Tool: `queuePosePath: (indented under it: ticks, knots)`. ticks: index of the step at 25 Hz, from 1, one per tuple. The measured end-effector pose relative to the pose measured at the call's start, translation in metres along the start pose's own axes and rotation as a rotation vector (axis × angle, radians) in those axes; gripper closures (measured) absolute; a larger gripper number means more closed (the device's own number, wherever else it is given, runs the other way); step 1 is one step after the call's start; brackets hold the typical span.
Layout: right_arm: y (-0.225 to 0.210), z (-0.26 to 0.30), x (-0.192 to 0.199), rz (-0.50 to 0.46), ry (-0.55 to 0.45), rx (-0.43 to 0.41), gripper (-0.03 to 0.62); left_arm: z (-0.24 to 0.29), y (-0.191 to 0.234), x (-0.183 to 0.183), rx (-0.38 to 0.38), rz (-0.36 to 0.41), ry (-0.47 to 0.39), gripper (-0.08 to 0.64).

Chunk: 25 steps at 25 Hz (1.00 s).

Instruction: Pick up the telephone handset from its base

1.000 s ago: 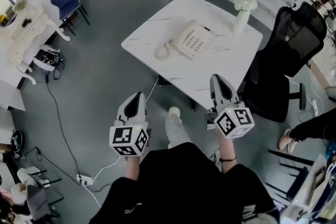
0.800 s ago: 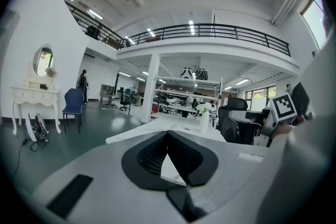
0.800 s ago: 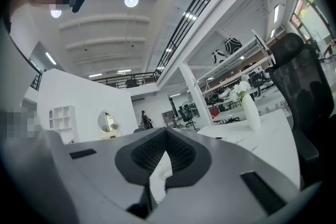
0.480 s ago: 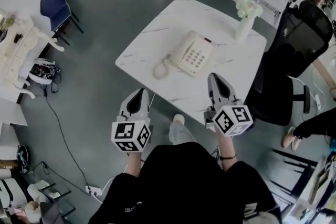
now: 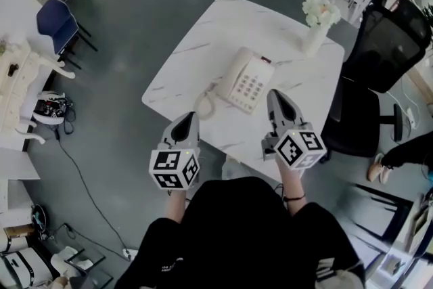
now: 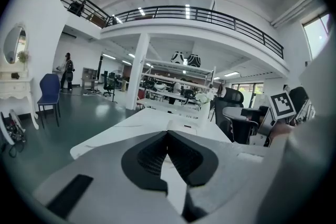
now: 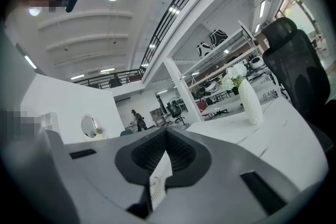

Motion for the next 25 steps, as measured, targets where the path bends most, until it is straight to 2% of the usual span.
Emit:
queuePosePath:
  ticks: [4,11,18,25]
  knots:
    - [-0.005,0.02,0.002,0.016,0.0,0.006,0.601,0.025,0.008,-0.002,0.024,-0.006,0.026,0.56]
    - [-0.02,0.033,0.008,0.006,0.027,0.059,0.601,0.065,0.01,-0.006,0.076,0.031,0.066,0.56]
    - [-0.034,0.046,0.01,0.007,0.035,0.127,0.601,0.108,0.011,-0.014,0.169,0.045,0.138,0.56]
    - [-0.047,0.064,0.016,0.001,0.044,0.189,0.601,0.159,0.006,-0.014,0.248,0.121,0.218,0.56]
Point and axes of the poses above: the fingertips, and each gripper's own axes: z forward along the fingers, y to its left, x out of its underside, the point moved 8 cm from there along -z, backward along the fingers, and after that the axes turned 3 degrees about z, right-handed, at the moved point
